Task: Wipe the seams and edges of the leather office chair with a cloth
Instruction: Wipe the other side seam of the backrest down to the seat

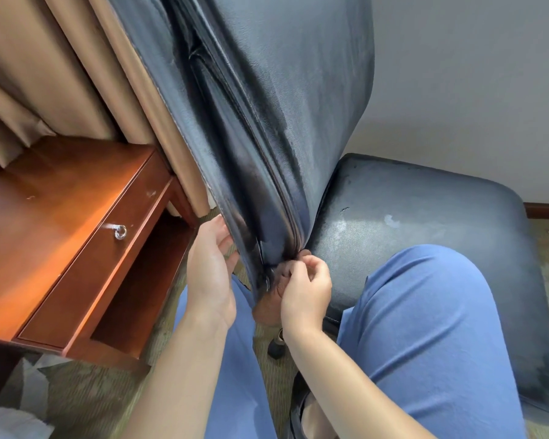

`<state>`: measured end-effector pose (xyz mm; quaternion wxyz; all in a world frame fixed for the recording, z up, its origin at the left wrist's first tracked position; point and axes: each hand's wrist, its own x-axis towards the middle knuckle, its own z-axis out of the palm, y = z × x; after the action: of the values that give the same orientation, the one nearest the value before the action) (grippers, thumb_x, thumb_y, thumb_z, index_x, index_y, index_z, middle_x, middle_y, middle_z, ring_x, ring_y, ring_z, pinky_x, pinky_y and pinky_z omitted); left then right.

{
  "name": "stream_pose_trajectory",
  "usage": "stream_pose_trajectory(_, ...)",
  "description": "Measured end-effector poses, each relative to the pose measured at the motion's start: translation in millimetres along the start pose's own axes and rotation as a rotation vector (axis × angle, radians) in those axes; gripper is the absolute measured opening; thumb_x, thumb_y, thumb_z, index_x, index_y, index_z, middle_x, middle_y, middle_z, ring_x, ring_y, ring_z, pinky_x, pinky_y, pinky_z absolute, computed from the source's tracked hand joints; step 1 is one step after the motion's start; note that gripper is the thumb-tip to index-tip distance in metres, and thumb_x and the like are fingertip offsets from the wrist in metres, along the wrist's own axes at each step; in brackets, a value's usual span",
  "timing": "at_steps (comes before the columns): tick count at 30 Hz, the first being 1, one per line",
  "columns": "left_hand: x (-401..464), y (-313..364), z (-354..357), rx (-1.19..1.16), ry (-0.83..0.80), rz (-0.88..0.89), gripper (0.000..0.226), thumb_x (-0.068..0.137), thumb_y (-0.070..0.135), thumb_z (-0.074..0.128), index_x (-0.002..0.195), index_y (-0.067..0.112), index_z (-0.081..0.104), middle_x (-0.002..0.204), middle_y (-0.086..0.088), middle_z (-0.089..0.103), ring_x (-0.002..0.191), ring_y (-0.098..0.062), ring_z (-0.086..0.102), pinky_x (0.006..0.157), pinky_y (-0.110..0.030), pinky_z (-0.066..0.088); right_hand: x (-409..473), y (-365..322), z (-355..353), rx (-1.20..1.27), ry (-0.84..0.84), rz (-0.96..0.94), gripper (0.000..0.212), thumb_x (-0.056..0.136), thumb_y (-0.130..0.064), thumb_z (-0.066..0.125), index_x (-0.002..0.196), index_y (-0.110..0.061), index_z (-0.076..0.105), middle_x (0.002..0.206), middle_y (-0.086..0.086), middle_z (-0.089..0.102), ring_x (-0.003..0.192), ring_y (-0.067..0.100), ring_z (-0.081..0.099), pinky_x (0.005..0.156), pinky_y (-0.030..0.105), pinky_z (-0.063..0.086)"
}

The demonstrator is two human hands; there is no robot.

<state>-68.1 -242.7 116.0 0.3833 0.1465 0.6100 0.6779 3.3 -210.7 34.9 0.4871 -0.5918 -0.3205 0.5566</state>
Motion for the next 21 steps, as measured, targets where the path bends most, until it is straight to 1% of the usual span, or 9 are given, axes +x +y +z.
stream_pose_trajectory(2,0,0,1,0.004,-0.007,-0.001,0.028,0.095,0.023,0.046,0.076,0.026,0.066,0.080,0.008,0.070,0.080,-0.006,0.064,0.088,-0.029,0.048,-7,-1,-3,-0.012,-0.031,-0.149,0.020,0.084,-0.002,0.050,0.082,-0.022,0.052,0.086,-0.008,0.059,0.082,0.012,0.055,0.067,0.009,0.040)
stream_pose_trajectory(5,0,1,-1,-0.001,-0.016,-0.005,0.030,0.095,0.023,0.045,0.075,0.026,0.066,0.078,0.009,0.070,0.074,-0.003,0.065,0.083,-0.028,0.047,-15,7,-4,-0.059,-0.078,-0.443,0.016,0.077,-0.014,0.047,0.087,-0.027,0.050,0.094,-0.004,0.058,0.089,0.021,0.055,0.081,0.032,0.046)
stream_pose_trajectory(7,0,1,-1,-0.007,-0.019,-0.012,0.029,0.095,0.023,0.045,0.074,0.025,0.065,0.077,0.009,0.070,0.074,-0.005,0.064,0.081,-0.027,0.046,-19,12,-4,-0.095,-0.121,-0.620,0.018,0.079,-0.017,0.047,0.093,-0.027,0.051,0.098,-0.003,0.056,0.090,0.026,0.057,0.079,0.047,0.049)
stream_pose_trajectory(8,1,1,-1,-0.003,-0.021,-0.013,0.027,0.094,0.023,0.045,0.075,0.025,0.064,0.078,0.008,0.069,0.077,-0.006,0.063,0.082,-0.028,0.046,-19,13,-4,-0.127,-0.141,-0.713,0.019,0.080,-0.016,0.048,0.097,-0.025,0.051,0.100,-0.004,0.055,0.091,0.027,0.058,0.078,0.049,0.049)
stream_pose_trajectory(10,2,1,-3,0.012,-0.028,-0.014,0.024,0.094,0.025,0.045,0.079,0.023,0.064,0.083,0.005,0.069,0.080,-0.009,0.062,0.082,-0.030,0.045,-16,11,-4,-0.204,-0.171,-0.920,0.023,0.083,-0.009,0.052,0.106,-0.016,0.051,0.106,-0.004,0.054,0.097,0.024,0.057,0.080,0.047,0.050)
stream_pose_trajectory(12,3,0,-4,0.023,-0.038,-0.017,0.022,0.094,0.026,0.045,0.084,0.022,0.065,0.087,0.003,0.070,0.082,-0.010,0.062,0.082,-0.031,0.045,-12,9,-3,-0.284,-0.174,-1.093,0.029,0.084,-0.002,0.056,0.112,-0.007,0.052,0.111,0.003,0.056,0.102,0.023,0.056,0.085,0.042,0.050)
stream_pose_trajectory(16,5,0,-6,0.040,-0.047,-0.016,0.025,0.094,0.027,0.045,0.090,0.021,0.068,0.091,0.003,0.072,0.088,-0.011,0.064,0.086,-0.032,0.047,-6,9,3,-0.461,-0.149,-1.211,0.033,0.088,-0.005,0.053,0.120,-0.001,0.052,0.111,0.015,0.061,0.101,0.026,0.057,0.088,0.038,0.050)
stream_pose_trajectory(19,8,-1,-7,0.051,-0.047,-0.007,0.026,0.094,0.026,0.045,0.091,0.021,0.070,0.093,0.003,0.073,0.088,-0.008,0.065,0.082,-0.030,0.049,-3,12,8,-0.706,-0.107,-1.225,0.039,0.084,-0.004,0.055,0.122,-0.002,0.058,0.098,0.013,0.062,0.079,0.028,0.056,0.065,0.037,0.051)
stream_pose_trajectory(21,8,-1,-7,0.050,-0.046,-0.002,0.026,0.093,0.026,0.045,0.084,0.023,0.069,0.091,0.006,0.073,0.086,-0.005,0.065,0.080,-0.028,0.048,-2,15,10,-0.895,-0.034,-1.216,0.044,0.077,-0.006,0.053,0.120,-0.005,0.063,0.086,0.010,0.060,0.067,0.027,0.053,0.054,0.032,0.042)
